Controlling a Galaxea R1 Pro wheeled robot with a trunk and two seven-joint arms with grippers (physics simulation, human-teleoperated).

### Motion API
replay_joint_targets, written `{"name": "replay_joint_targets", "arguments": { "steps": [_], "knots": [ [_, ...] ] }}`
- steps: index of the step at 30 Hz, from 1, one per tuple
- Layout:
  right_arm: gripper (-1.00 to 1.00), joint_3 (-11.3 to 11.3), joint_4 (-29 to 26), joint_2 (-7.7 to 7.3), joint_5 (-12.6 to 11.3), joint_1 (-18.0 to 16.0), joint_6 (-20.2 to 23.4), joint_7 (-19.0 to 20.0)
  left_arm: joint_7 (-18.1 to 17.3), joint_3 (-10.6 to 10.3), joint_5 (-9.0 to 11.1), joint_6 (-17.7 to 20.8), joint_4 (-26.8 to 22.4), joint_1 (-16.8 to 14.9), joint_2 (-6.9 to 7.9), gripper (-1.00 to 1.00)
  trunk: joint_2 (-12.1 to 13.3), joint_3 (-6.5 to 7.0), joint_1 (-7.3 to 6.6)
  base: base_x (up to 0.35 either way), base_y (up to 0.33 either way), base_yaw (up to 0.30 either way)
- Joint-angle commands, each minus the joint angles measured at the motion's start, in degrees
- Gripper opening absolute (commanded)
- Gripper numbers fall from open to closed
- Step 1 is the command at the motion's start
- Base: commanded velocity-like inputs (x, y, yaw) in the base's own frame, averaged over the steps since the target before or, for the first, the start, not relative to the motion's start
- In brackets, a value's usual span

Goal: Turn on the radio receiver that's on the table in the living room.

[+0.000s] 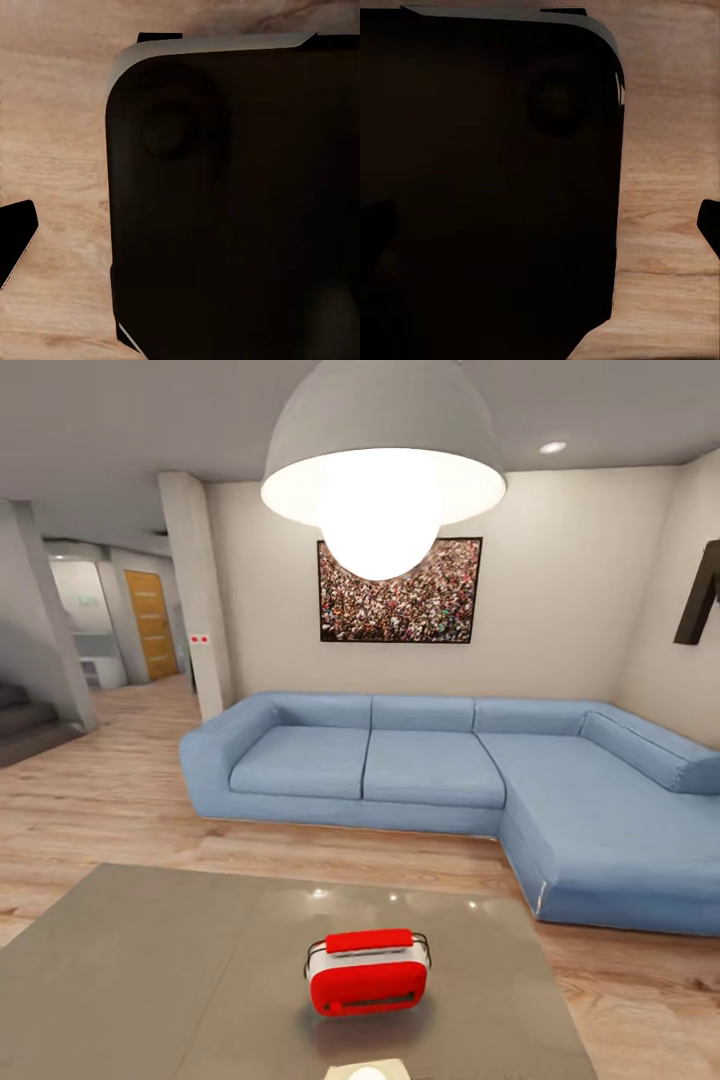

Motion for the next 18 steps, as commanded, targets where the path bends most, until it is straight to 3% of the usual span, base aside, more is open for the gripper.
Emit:
{"name": "replay_joint_targets", "arguments": {
  "steps": [1,18],
  "knots": [
    [1.0,0.0,0.0,0.0,0.01,0.0,0.0,0.0,0.0,0.0,0.0,0.0,0.0,0.0,0.0,1.0,0.0,0.0,0.0,0.0,0.0,-0.281],
    [1.0,0.24,0.0,0.01,0.5,0.0,-0.17,0.0,0.0,-0.01,0.04,0.0,0.0,0.0,0.0,1.0,0.0,-0.06,0.0,0.0,0.0,-0.281]
  ]
}}
